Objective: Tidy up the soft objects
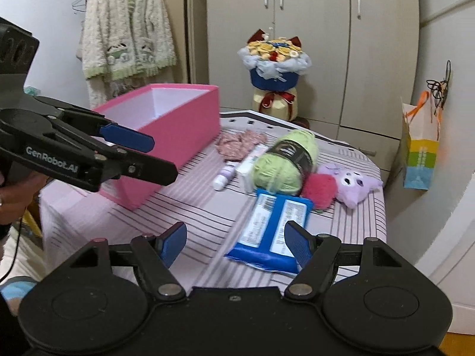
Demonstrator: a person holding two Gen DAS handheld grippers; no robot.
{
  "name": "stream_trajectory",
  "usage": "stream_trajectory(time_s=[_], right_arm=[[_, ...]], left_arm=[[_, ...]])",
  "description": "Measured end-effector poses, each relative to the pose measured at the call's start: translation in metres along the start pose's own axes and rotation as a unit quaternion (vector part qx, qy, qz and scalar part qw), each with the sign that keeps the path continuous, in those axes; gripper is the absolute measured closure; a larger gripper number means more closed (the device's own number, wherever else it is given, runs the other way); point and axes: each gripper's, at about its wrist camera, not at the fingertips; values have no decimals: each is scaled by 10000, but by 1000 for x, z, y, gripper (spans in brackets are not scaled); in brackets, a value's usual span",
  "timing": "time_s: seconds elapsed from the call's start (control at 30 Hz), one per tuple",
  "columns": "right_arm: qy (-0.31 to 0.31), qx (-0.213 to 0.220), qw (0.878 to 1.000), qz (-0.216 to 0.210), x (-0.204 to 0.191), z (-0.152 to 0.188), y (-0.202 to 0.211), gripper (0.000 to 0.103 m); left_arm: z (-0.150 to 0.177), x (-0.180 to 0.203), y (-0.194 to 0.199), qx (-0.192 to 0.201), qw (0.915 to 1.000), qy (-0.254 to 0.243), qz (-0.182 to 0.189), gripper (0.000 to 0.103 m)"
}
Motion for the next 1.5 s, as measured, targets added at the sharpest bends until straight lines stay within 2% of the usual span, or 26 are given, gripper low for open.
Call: stream_trajectory(time_s=[0.13,0.33,0.5,0.6,0.63,0.67,0.73,0.77,0.83,0.9,1.13,1.3,1.43,1.5], right_arm=[[-28,-86,9999,138,12,6,-25,26],[-131,-92,9997,204,28,7,-49,26],[-214,-47,9993,317,43,-1,-62,26],[-257,12,9988,424,57,-9,-71,26],[-302,33,9984,467,63,-12,-74,27],[-379,58,9979,524,70,-15,-78,27],[-497,128,9967,628,83,-20,-84,35],[-514,144,9964,665,88,-23,-87,43],[-505,175,9960,715,98,-29,-96,49],[-453,163,9965,678,104,-34,-106,54],[-218,-72,9988,426,104,-34,-134,54],[-13,-218,9976,658,101,-27,-147,52],[-158,-204,9979,602,106,-25,-151,49],[-188,-206,9976,628,108,-24,-154,43]], left_arm=[[2,2,-30,115,9995,-31,-282,42],[-2,-5,-66,152,9979,88,-630,42],[-6,-11,-94,144,9963,189,-831,50],[-10,-16,-110,66,9959,296,-850,61],[-11,-19,-116,23,9957,368,-848,67],[-11,-21,-120,-13,9952,445,-872,69],[-12,-28,-126,-11,9940,663,-874,72],[-12,-29,-128,10,9936,744,-855,73],[-14,-33,-131,44,9927,888,-817,75],[-17,-34,-135,53,9920,966,-806,75],[-25,-39,-151,-62,9881,1210,-943,76],[-25,-42,-159,-121,9854,1289,-1101,75],[-22,-42,-162,-94,9857,1248,-1129,72],[-21,-40,-163,-96,9865,1185,-1126,68]])
Point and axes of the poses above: each gripper's, at about its wrist camera, not at the fingertips, and y roughly against the way its jaws point, x to its right, z to its underside, and after that the axes turned 1 degree about -y, right-handed
